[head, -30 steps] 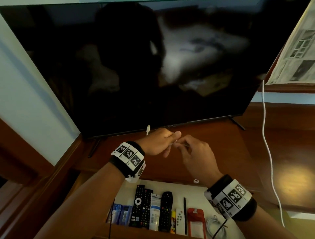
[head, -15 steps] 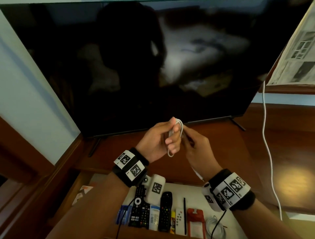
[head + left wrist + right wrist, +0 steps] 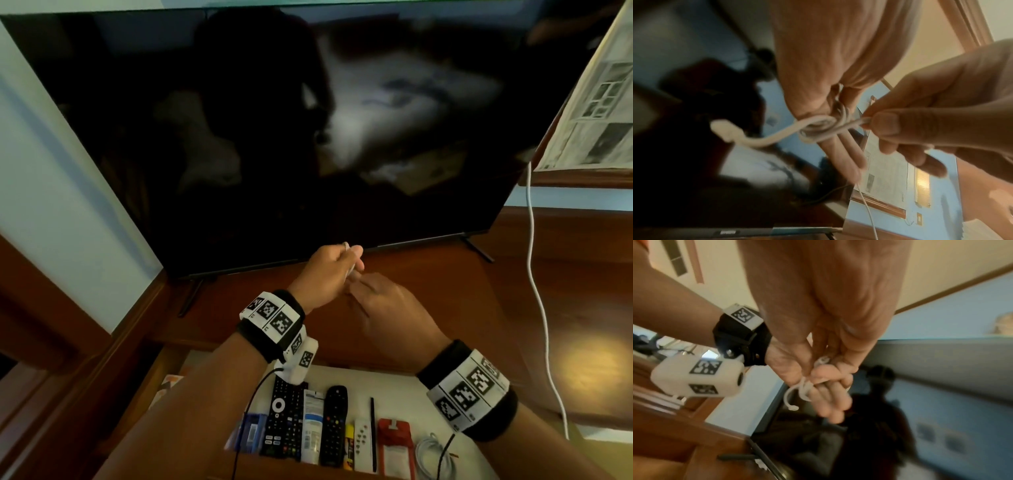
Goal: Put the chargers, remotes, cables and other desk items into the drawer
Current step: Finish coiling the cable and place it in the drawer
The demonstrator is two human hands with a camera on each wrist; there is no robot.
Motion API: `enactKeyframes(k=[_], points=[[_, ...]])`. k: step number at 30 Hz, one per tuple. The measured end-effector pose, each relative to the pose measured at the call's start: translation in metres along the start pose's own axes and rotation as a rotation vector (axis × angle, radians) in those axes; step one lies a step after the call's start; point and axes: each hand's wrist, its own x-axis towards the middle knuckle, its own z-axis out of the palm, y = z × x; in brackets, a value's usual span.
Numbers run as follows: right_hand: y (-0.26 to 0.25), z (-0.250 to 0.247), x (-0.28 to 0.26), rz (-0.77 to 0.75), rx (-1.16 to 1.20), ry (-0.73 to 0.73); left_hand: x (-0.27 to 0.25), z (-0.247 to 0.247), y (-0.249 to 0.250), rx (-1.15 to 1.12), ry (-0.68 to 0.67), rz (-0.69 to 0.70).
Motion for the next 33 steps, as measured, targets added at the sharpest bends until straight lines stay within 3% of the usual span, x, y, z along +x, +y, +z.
enactKeyframes(k=[3,10,14,18,20,26,33], points=[[0.006,-0.007,0.004,-0.128,-0.063,0.067,-0.004,-0.004,0.007,0.094,-0.221,-0.001],[0.017,-0.003,0.004,-0.22,-0.018,0.083,-0.006,-0.012,0.008,-0.247,-0.598,-0.206],[0.023,0.005,0.002,-0.162,0.031,0.115,-0.005,-0.012,0.0,-0.267,-0.469,-0.227],[0.023,0.014,-0.002,-0.027,0.13,0.096,-0.007,0.002,-0.002,-0.08,-0.137,-0.096],[0.022,0.021,-0.004,0.073,0.118,0.077,-0.007,0.009,-0.004,-0.119,-0.019,-0.048],[0.017,0.024,-0.012,0.237,0.403,0.041,-0.012,0.009,0.0,-0.139,-0.027,-0.106],[0.006,0.026,-0.011,0.419,0.62,0.284,-0.023,0.01,0.007,-0.499,-0.034,-0.162]])
